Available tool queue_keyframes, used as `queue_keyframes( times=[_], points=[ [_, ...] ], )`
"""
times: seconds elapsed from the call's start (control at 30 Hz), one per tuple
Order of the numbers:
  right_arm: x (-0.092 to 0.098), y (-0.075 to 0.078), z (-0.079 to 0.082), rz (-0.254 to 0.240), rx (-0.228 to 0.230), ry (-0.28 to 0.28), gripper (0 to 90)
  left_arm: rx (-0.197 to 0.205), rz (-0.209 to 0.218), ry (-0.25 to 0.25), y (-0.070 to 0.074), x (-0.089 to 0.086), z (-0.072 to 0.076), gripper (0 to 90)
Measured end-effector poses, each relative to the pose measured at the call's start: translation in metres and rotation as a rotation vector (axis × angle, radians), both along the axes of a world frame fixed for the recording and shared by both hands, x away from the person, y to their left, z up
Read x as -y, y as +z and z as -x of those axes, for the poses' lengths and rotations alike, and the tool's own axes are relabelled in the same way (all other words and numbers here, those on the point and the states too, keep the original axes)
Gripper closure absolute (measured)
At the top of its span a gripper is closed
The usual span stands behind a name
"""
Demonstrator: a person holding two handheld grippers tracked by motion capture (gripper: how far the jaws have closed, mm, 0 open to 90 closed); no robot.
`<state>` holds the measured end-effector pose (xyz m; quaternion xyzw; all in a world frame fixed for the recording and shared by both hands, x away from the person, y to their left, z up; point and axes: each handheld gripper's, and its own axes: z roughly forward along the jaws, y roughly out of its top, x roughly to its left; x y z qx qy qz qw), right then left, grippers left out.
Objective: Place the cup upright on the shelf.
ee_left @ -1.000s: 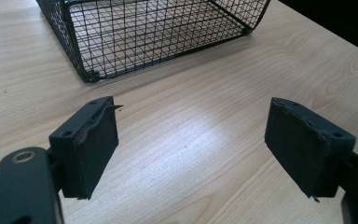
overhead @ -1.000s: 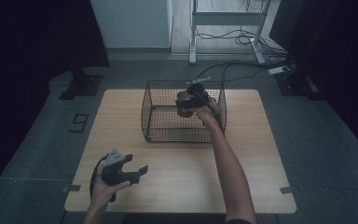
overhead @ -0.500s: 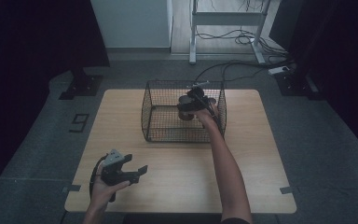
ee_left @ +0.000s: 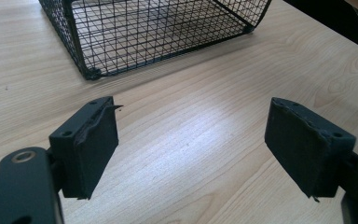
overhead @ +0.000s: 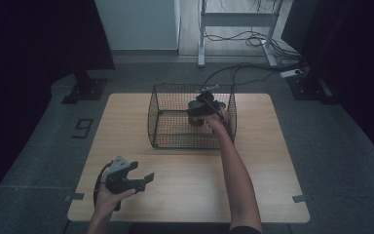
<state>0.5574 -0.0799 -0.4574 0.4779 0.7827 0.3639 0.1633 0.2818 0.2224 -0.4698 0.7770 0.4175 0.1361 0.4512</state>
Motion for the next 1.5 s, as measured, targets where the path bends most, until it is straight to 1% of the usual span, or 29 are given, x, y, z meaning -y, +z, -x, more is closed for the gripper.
queue_keyframes(
  times=[0.3,0.57,0.7,0.73,0.77,0.8,0.87,0.9,1.07,1.13,1.3,1.37,1.5],
  points=[
    [-0.006,-0.003,-0.007,0.013,0.001,0.003,14.0,-0.001,0.003,0.007,0.000,-0.002,0.000,17.5],
    [-0.008,-0.012,-0.014,0.045,-0.018,0.006,14.0,-0.004,0.000,0.015,-0.002,-0.004,-0.002,17.5],
    [-0.010,-0.018,-0.017,0.079,-0.039,0.004,13.9,-0.004,0.000,0.015,-0.001,-0.004,-0.001,17.5],
    [-0.010,-0.020,-0.018,0.092,-0.043,0.005,13.9,-0.004,0.000,0.015,-0.002,-0.004,-0.001,17.5],
    [-0.010,-0.021,-0.019,0.119,-0.052,-0.004,13.9,-0.004,0.000,0.015,-0.002,-0.004,-0.001,17.5],
    [-0.010,-0.022,-0.019,0.130,-0.055,-0.007,13.9,-0.004,-0.001,0.015,-0.002,-0.004,-0.002,17.5],
    [-0.009,-0.022,-0.020,0.130,-0.063,-0.012,13.9,-0.004,-0.002,0.012,-0.002,-0.003,-0.001,17.5],
    [-0.009,-0.022,-0.021,0.139,-0.067,-0.014,13.9,-0.003,-0.002,0.011,-0.002,-0.003,-0.001,17.5],
    [-0.007,-0.023,-0.021,0.152,-0.073,-0.006,13.8,-0.002,-0.001,0.015,-0.001,-0.004,-0.001,17.5],
    [-0.007,-0.023,-0.019,0.168,-0.077,0.010,13.7,-0.002,-0.002,0.011,-0.001,-0.004,-0.001,17.5],
    [-0.006,-0.022,-0.016,0.177,-0.104,0.023,13.4,0.000,-0.012,-0.007,-0.001,-0.001,0.000,17.5],
    [-0.006,-0.022,-0.015,0.171,-0.128,0.037,13.0,-0.001,-0.012,-0.006,-0.001,-0.001,0.000,17.5],
    [-0.006,-0.025,-0.013,0.193,-0.138,0.047,12.6,-0.002,-0.011,-0.001,-0.001,-0.001,0.000,17.5]
  ],
)
